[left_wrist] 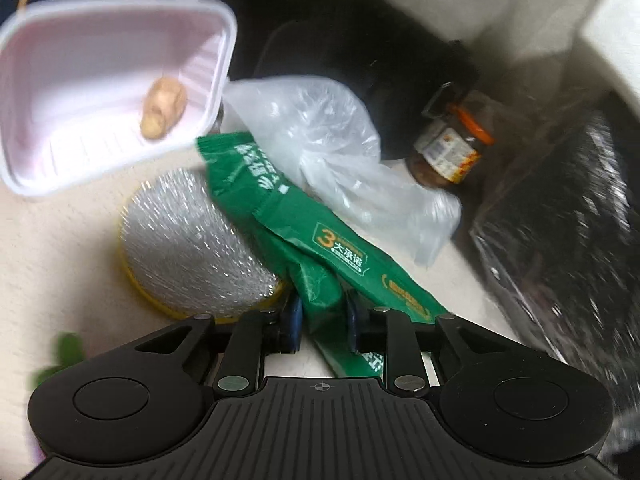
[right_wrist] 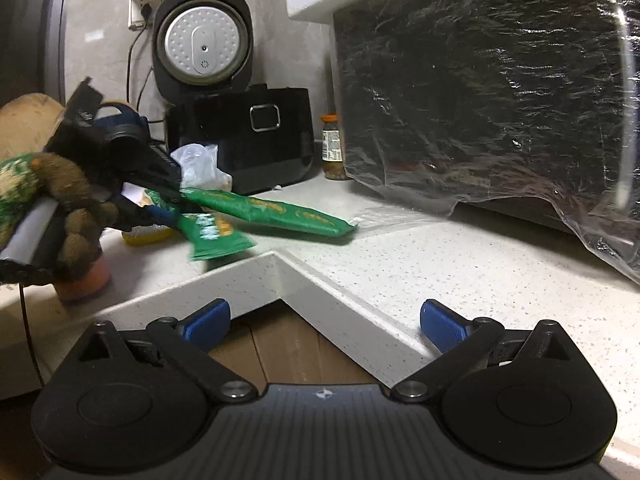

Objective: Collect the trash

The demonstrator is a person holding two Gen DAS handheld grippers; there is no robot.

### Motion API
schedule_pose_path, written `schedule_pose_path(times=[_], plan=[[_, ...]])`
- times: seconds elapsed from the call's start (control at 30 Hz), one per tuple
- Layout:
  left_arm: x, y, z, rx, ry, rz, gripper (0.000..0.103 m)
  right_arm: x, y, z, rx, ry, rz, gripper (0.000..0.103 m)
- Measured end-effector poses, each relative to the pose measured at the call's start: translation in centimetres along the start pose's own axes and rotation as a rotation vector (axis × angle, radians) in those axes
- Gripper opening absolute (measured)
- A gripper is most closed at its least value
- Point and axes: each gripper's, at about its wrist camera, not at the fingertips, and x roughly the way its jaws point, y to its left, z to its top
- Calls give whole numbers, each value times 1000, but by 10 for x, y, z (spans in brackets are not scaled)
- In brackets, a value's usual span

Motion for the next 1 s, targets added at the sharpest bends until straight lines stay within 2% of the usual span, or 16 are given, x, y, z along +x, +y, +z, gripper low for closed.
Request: schedule_pose_path(times=[0.13,0.27,0.33,0.4,0.53,0.67,0.8,1.0], plan=[[-50,-1,-3,114,-36,-82,21,5,-4,7,72,33,110,101],[-106,15,-6,164,-93,-130,16,17,14,11,93,48,151,101],[-129,29,-8,186,-120,-99,15,22,30,12,65,52,185,101],[-141,43,-12,208,-113,-57,15,25,48,12,27,57,212,101],[-155,77,-32,237,-36,-27,15,31,92,14,-62,60,290,101],[-164,99,-51,299,5,14,15,35,135,16,-153,56,348,101],[-167,106,-63,392,14,66,17,49,172,19,-218,64,370,101],[-154,115,-67,392,55,86,19,71,201,20,-243,86,331,99]])
